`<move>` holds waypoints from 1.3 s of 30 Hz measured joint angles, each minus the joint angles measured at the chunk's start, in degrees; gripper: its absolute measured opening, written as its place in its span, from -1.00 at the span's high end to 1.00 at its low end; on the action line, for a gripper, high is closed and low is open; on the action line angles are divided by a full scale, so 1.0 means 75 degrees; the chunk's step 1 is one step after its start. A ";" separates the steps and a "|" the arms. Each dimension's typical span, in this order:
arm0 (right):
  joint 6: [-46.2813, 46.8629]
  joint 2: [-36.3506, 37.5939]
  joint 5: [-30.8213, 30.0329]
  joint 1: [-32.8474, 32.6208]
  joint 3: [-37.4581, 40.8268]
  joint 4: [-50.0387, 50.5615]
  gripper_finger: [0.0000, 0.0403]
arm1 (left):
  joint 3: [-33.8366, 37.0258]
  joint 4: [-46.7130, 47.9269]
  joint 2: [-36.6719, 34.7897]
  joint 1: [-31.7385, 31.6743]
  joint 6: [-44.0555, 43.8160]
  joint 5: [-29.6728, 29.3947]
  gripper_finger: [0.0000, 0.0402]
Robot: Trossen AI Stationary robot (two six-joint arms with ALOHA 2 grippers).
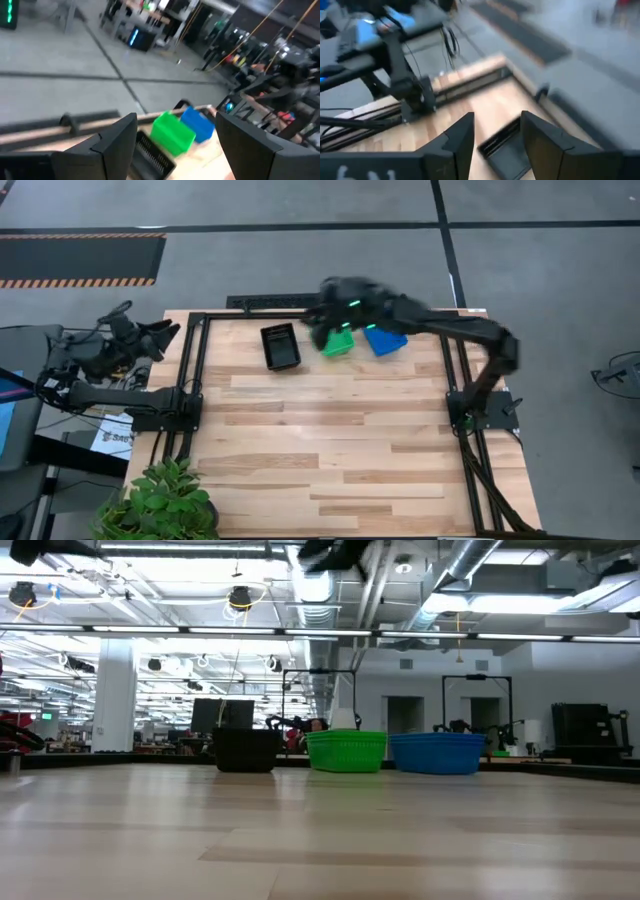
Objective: Stack baskets by color
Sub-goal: Return to Home Position
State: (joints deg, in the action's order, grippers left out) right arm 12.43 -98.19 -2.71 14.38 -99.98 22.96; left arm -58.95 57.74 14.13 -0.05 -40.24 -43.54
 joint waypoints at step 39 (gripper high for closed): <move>0.0298 1.3077 -0.0681 -0.0393 1.0263 -0.2750 0.11 | 0.0996 -0.0842 -0.0723 0.0003 0.2202 0.0615 -0.28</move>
State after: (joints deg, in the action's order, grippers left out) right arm 14.66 -0.11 -7.81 11.43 -23.02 2.34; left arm -51.48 51.43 8.71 -0.03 -23.73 -38.92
